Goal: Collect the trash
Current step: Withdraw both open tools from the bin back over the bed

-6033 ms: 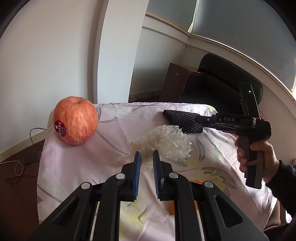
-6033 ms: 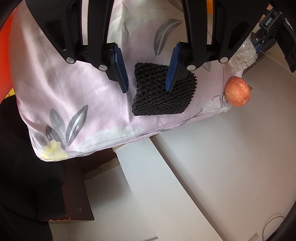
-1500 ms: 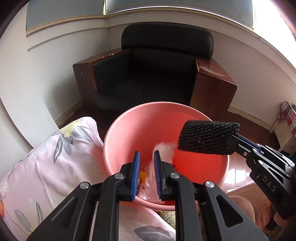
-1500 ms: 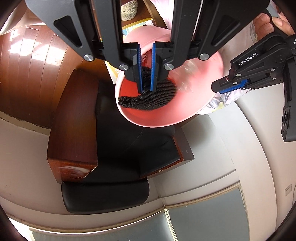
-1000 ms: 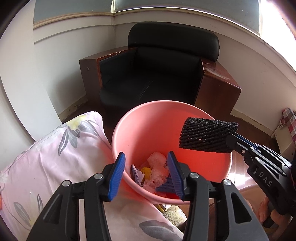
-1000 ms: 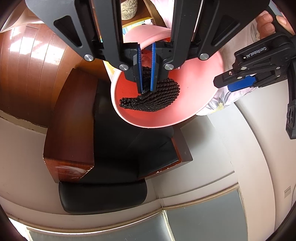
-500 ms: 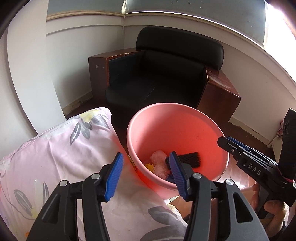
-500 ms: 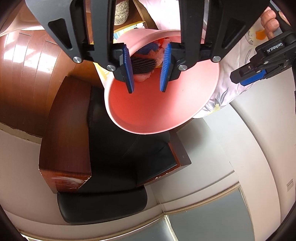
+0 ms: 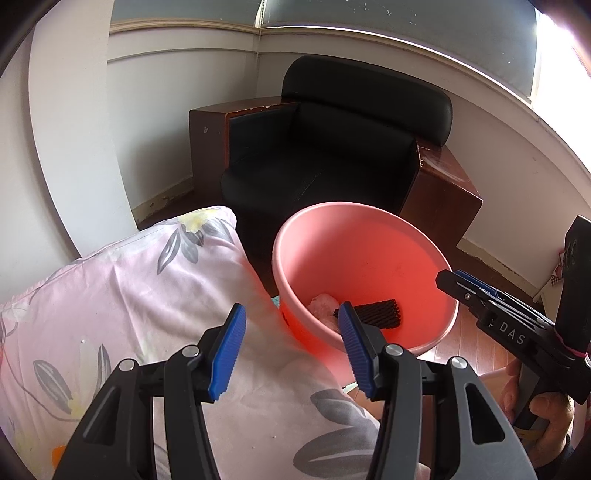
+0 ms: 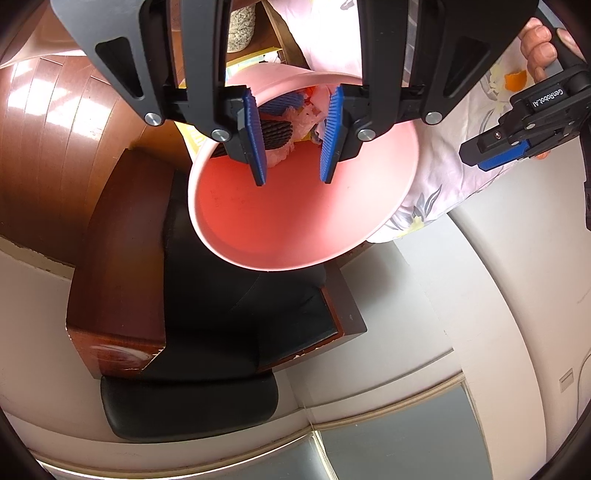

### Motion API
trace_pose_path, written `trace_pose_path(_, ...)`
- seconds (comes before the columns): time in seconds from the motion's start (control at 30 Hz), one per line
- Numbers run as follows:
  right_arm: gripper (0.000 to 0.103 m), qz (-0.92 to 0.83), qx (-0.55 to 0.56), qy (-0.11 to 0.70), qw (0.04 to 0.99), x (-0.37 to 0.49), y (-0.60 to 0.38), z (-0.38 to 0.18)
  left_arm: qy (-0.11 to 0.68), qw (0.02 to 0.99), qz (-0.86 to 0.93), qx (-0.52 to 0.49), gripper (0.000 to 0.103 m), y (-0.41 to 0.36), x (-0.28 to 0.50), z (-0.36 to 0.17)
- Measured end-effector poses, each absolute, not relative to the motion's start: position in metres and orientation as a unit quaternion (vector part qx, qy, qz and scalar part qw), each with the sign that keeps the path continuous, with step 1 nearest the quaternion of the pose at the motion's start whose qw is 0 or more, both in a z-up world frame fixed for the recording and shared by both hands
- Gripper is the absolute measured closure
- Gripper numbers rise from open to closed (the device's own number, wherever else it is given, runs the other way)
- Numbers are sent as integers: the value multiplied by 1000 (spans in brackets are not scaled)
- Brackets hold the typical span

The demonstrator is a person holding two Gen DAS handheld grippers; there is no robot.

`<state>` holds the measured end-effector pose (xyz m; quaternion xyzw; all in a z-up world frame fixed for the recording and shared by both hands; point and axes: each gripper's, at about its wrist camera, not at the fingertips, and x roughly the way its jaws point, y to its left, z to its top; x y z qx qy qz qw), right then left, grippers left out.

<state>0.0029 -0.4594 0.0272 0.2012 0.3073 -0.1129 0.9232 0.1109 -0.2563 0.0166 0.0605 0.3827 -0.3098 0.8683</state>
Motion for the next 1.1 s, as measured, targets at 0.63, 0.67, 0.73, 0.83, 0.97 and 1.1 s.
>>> trace_pose_path(0.63, 72, -88, 201, 318, 922, -1, -432, 32, 376, 880, -288, 34, 52, -181, 95, 20)
trace_pose_path(0.67, 72, -85, 202, 320, 922, -1, -431, 32, 375, 881, -286, 32, 52, -177, 93, 20)
trace_pose_path(0.73, 72, -80, 206, 322, 921, -1, -427, 31, 374, 883, -283, 30, 52, -170, 93, 21)
trace_pose_path(0.83, 72, -73, 207, 323, 921, -3, -419, 31, 372, 886, -276, 26, 52, -156, 90, 22)
trace_pose_path(0.97, 72, -62, 207, 324, 921, -8, -409, 33, 369, 891, -264, 24, 52, -138, 88, 21)
trace_pose_path(1.1, 72, -55, 207, 322, 922, -13, -398, 34, 369, 896, -246, 18, 52, -113, 86, 20)
